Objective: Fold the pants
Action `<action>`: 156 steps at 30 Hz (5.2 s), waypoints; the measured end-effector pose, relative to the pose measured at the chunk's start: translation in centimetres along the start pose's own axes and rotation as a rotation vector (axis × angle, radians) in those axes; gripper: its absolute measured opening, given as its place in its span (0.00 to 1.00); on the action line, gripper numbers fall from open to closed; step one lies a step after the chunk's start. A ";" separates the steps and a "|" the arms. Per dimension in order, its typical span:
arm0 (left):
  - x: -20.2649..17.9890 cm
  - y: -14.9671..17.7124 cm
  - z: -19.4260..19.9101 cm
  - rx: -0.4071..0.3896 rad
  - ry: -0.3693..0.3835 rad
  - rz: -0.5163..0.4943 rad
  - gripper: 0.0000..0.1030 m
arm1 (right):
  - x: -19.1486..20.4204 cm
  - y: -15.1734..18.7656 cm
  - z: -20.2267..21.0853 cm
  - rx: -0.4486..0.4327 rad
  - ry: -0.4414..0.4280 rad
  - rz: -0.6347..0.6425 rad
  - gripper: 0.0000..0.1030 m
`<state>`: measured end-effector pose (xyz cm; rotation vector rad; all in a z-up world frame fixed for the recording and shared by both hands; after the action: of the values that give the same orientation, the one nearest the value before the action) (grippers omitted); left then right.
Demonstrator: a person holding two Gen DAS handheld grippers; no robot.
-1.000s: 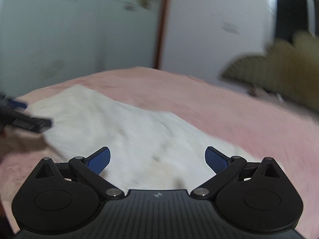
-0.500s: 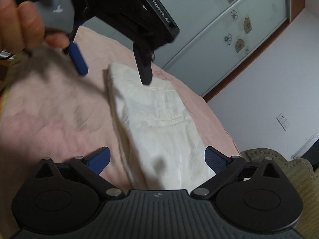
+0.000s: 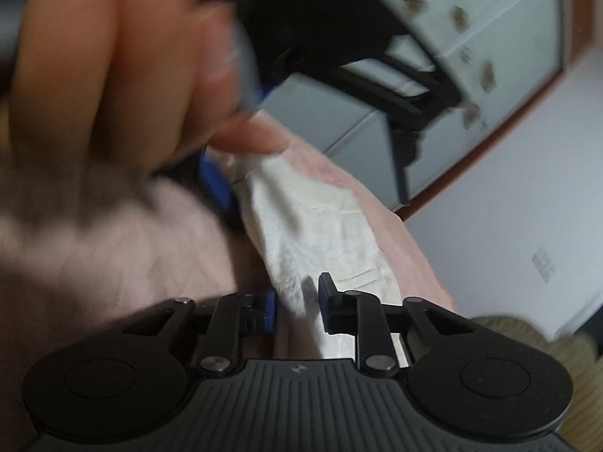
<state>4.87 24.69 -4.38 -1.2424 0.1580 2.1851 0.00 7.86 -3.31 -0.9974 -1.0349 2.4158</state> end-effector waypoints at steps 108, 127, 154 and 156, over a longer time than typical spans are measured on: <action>-13.2 23.5 -8.9 -0.033 -0.157 -1.188 0.72 | -19.2 20.8 17.8 0.030 0.316 -0.933 0.70; -10.8 16.5 -14.0 0.347 -0.005 -0.625 0.91 | -22.6 31.5 20.3 -0.126 0.125 -1.452 0.86; -13.1 24.1 -14.7 0.034 -0.211 -1.162 1.00 | -22.4 31.2 18.0 -0.194 0.041 -1.308 1.00; -12.9 24.2 -14.6 0.024 -0.207 -1.169 1.00 | -22.4 31.3 18.0 -0.199 0.040 -1.313 1.00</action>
<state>6.88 -6.27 -6.53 -0.7479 -0.5076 1.2399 2.06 -34.42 -6.71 -0.1964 -1.3206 1.2118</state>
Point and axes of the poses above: each gripper's, at about its wrist camera, not at the fingertips, and z roughly against the way its jaws point, x to its left, y to its underside, the point moved 2 cm from there along -z, roughly the way its jaws point, and after that the axes turned 10 degrees about -y, right-handed, at the moved point
